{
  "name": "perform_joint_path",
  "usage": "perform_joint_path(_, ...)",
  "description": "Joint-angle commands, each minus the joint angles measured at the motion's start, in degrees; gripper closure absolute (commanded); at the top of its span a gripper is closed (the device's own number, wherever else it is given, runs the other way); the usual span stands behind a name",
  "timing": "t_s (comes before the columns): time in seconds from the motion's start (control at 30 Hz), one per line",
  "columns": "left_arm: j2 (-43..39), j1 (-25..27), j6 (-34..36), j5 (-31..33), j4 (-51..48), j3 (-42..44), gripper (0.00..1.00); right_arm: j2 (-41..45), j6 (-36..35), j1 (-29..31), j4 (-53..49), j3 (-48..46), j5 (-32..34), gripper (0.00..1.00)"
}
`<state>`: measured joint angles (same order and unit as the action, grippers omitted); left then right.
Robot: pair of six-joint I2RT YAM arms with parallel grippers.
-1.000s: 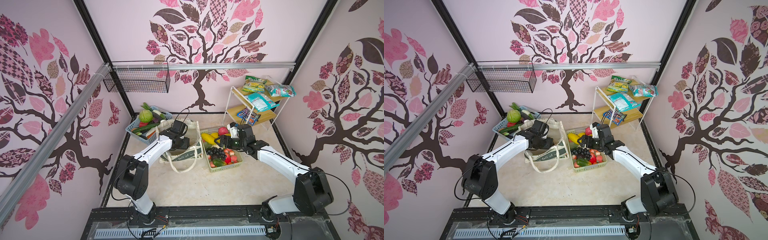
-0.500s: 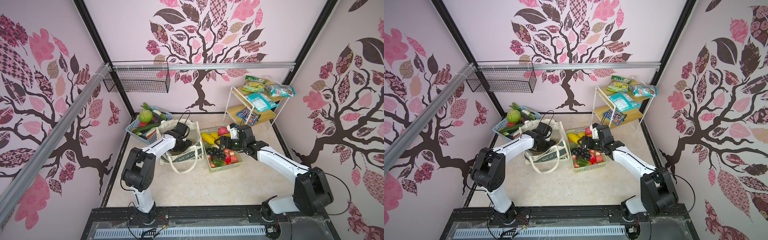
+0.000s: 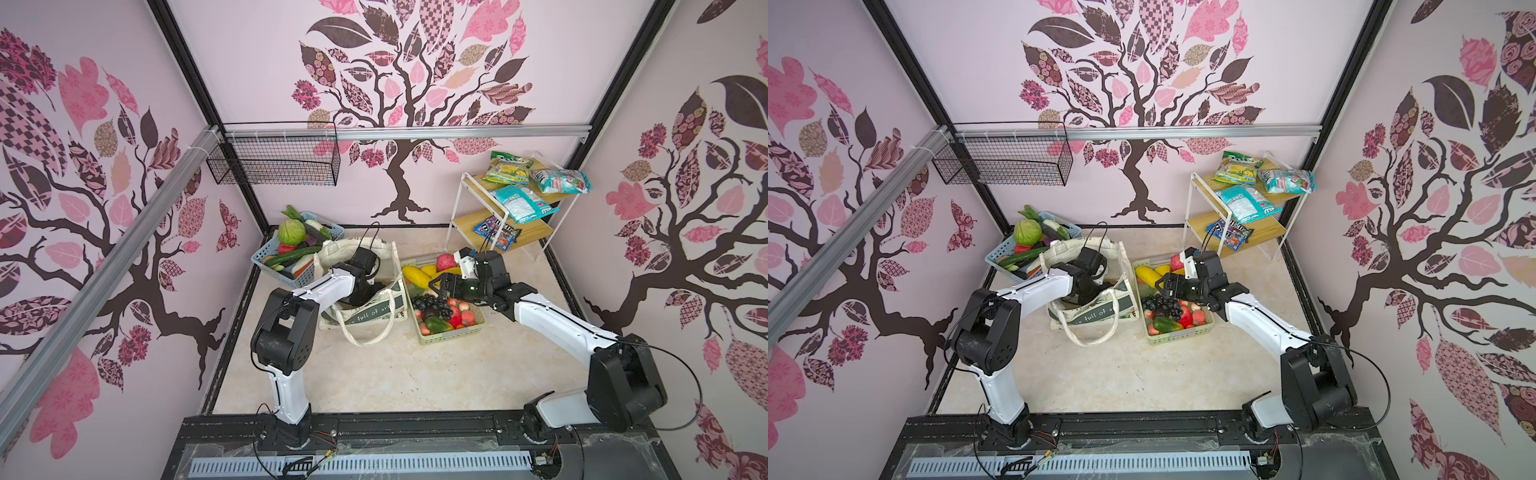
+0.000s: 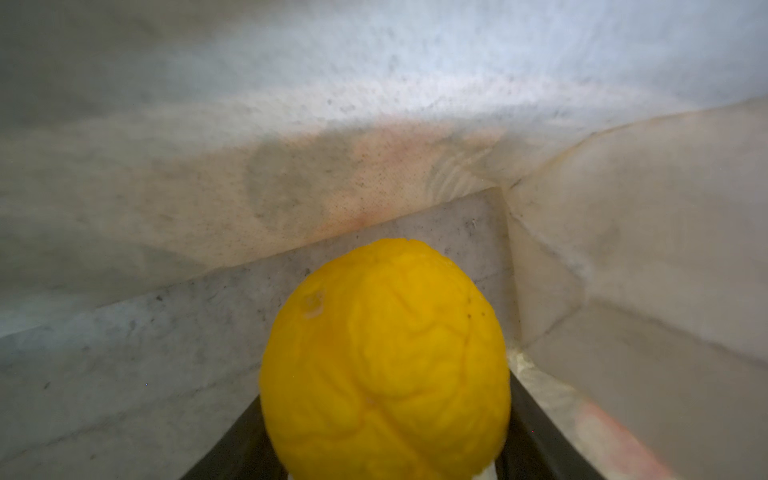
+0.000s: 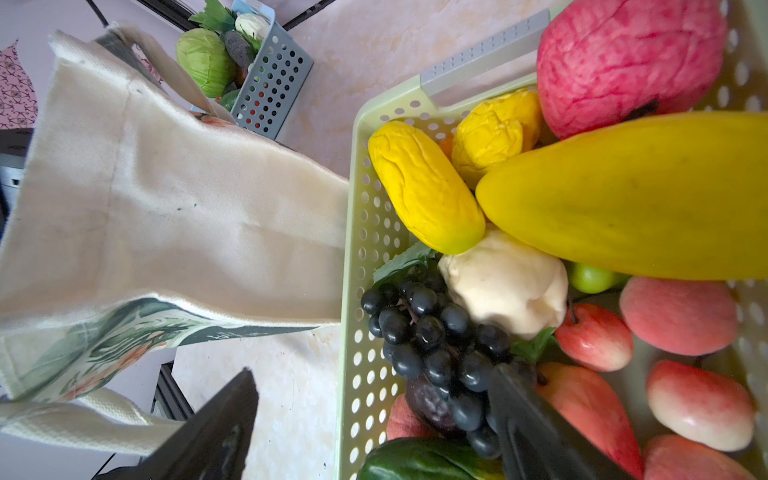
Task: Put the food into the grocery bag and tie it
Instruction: 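Lower the yellow melon into the tote bag and open the left gripper, then raise the left gripper from the bag while the right gripper reaches the grapes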
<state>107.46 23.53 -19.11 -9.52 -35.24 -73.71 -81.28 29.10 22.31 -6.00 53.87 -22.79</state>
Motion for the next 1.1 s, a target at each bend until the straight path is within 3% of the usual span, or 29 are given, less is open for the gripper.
perform_joint_path(0.0,1.4,-0.1,-1.0,-0.9,1.5,0.7,0.33,1.7,0.1,-0.2,0.5,0.1,-0.5,0.1)
perform_joint_path(0.4,0.4,-0.1,-1.6,-1.6,4.1,2.2,0.14,2.3,0.2,-0.2,0.8,-0.3,-0.7,0.1)
perform_joint_path(1.07,-8.2,-0.1,-1.5,2.4,-2.4,-3.7,0.13,3.3,0.0,-0.2,0.6,-1.7,0.7,0.1)
